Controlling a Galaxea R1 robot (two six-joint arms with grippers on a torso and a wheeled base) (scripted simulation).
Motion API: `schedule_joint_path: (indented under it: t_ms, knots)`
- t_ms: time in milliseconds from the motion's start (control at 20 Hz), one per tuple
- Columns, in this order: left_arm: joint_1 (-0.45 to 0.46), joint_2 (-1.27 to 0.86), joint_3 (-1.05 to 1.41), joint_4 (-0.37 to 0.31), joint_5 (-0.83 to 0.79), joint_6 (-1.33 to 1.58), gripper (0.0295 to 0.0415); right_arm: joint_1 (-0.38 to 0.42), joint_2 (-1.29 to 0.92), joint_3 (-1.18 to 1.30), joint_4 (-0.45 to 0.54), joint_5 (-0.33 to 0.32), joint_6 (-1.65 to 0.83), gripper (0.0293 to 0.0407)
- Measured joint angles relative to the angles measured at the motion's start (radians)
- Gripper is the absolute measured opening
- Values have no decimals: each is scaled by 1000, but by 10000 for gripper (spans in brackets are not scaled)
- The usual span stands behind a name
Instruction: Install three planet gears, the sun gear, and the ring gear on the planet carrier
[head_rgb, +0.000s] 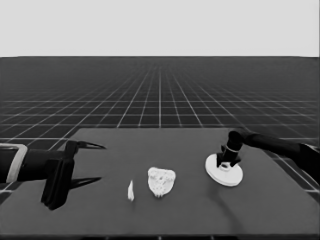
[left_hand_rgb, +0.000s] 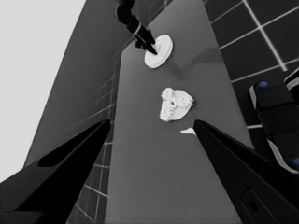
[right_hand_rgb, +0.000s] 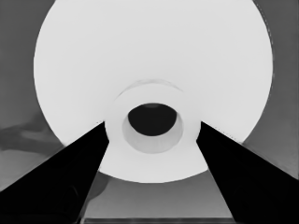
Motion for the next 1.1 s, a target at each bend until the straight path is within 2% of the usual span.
schedule_joint_path:
  t_ms: [300, 350, 450, 800, 850, 900, 1000, 1100]
  knots:
    - [0, 0, 0, 0, 0, 0, 385, 0, 0, 0, 0, 0, 0, 348]
    - [0, 0, 0, 0, 0, 0, 385, 58, -39, 83, 28, -66, 34, 348]
    - [0, 0, 0, 0, 0, 0, 385, 141, -62, 125, 66, -127, 49, 348]
    - [0, 0, 0, 0, 0, 0, 385, 179, -64, 128, 88, -158, 49, 348]
    - [0, 0, 0, 0, 0, 0, 385, 163, -42, 438, 33, -171, 500, 348]
    - [0, 0, 0, 0, 0, 0, 385, 148, 162, 538, 8, -195, 744, 348]
    - [0, 0, 0, 0, 0, 0, 385, 134, 451, 404, -2, -213, 846, 348]
    - [0, 0, 0, 0, 0, 0, 385, 130, 554, 301, -4, -214, 838, 348]
